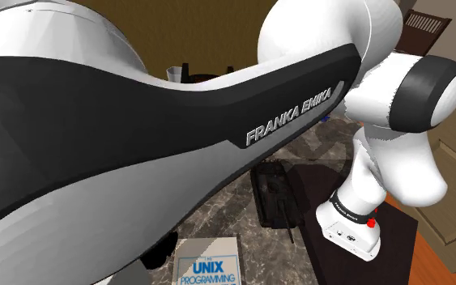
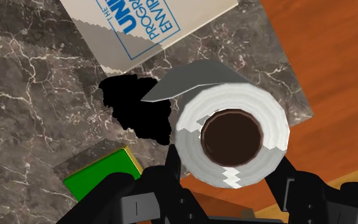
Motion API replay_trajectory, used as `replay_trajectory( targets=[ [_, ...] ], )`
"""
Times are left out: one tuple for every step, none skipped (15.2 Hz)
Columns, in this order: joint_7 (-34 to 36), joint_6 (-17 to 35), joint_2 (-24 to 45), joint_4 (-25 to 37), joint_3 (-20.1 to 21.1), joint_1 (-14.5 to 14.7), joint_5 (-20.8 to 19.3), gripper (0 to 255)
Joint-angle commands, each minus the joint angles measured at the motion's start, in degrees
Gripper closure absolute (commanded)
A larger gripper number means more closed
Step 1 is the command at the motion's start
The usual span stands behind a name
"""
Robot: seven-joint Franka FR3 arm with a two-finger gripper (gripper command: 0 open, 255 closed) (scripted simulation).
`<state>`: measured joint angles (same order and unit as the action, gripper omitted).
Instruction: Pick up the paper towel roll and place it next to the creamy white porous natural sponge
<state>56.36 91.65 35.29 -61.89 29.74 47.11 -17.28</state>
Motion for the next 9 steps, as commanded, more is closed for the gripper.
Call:
replay_trajectory(
  targets=[
    [0.07, 1.98, -0.55, -2.58, 0.05, -0.73, 0.17, 255],
    [0.15, 2.82, -0.66, -3.56, 0.06, -0.93, 0.19, 255],
    [0.23, 3.65, -0.74, -4.5, 0.06, -1.13, 0.2, 255],
    [0.31, 4.46, -0.81, -5.41, 0.05, -1.31, 0.2, 255],
    [0.39, 5.26, -0.85, -6.28, 0.04, -1.47, 0.19, 255],
    [0.47, 6.04, -0.87, -7.11, 0.03, -1.62, 0.17, 255],
    [0.55, 6.81, -0.88, -7.91, 0.01, -1.77, 0.15, 255],
    [0.63, 7.57, -0.86, -8.69, -0.01, -1.9, 0.11, 255],
    [0.72, 8.32, -0.83, -9.43, -0.04, -2.02, 0.07, 255]
  ],
)
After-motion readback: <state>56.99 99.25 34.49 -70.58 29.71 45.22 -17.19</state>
